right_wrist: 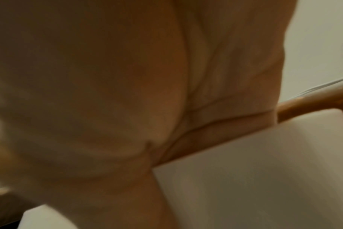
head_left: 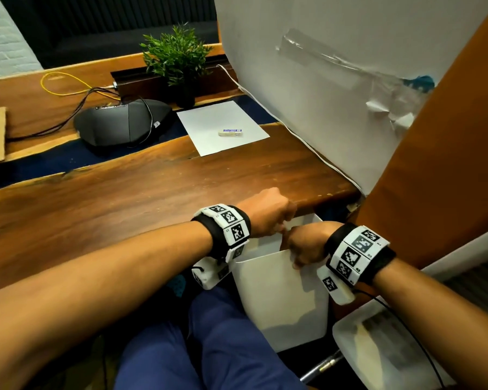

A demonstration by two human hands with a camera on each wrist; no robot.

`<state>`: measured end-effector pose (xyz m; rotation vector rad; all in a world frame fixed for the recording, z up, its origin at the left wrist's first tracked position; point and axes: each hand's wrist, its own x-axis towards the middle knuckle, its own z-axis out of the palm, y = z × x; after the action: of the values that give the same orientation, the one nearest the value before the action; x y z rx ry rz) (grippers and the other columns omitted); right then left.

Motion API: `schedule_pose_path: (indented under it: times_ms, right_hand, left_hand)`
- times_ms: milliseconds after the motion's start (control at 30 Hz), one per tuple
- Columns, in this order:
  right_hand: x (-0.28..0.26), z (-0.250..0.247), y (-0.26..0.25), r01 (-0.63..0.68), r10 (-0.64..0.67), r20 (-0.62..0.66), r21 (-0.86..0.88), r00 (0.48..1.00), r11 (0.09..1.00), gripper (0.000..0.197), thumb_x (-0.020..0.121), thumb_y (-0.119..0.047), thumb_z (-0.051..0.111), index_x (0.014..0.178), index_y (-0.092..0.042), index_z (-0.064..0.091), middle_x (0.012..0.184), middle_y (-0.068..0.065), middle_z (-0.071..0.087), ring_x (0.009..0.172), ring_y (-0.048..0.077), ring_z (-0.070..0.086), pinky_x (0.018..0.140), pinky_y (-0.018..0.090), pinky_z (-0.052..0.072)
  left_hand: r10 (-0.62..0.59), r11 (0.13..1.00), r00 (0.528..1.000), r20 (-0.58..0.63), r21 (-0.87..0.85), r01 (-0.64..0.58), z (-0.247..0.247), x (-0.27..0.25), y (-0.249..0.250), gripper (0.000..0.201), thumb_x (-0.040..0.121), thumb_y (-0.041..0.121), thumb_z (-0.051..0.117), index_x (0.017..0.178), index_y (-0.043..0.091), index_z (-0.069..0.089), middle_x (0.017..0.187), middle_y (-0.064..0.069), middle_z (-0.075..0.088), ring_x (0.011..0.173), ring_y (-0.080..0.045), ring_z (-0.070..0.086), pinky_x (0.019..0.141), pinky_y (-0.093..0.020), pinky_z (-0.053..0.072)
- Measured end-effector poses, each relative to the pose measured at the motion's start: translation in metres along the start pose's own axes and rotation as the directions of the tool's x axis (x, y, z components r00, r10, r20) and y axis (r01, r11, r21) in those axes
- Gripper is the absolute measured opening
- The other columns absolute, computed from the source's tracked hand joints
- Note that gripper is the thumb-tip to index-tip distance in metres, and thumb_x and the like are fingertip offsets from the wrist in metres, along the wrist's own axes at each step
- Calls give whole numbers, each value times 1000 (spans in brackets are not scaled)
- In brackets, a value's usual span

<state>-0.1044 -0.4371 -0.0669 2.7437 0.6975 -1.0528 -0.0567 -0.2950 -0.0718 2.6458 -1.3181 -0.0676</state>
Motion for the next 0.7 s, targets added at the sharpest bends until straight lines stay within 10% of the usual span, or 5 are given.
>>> schedule_pose_path:
  times_ms: [133,267,533,600,700]
  right_hand:
    - [-2,0,2,11,-11,-11,49,1000,999,38,91,-21,67,128,-24,65,123,-1,64,112,22,60,90,33,47]
    - [1,1,3,58,-59,25,41,998,997,35,92,-18,66,126,-21,67,117,1,68,106,21,62,89,35,50]
    - [6,2,8,83,-85,42,45,996,996,32,93,-17,65,125,-17,66,109,3,68,91,15,55,80,30,44]
    - [7,5,10,94,-95,24,40,995,995,31,93,-17,65,123,-18,67,108,2,67,94,17,56,82,31,46]
    - [10,12,13,87,-88,12,71,996,994,32,92,-16,66,123,-22,69,110,-1,68,99,18,61,89,35,50]
  left_hand:
    - [-85,992,971,-221,-105,63,-14,5,-14,19,85,5,63,101,10,73,93,-8,73,80,-23,64,78,-40,57]
    - [-368,929,918,149,13,370,-18,14,-37,81,93,44,62,156,12,22,164,-12,13,149,-28,19,121,-38,21]
    - [49,976,891,452,166,-138,17,-14,-9,93,94,36,58,158,18,-7,165,-7,-15,151,-27,-14,123,-47,-4]
    - [122,992,921,370,-17,-124,8,-30,-8,94,93,29,62,157,19,-8,165,-7,-11,151,-25,-12,122,-46,-7]
    - [-178,984,963,203,22,178,-13,-47,-31,101,92,50,59,155,20,-14,163,-7,-19,150,-25,-15,121,-44,-8]
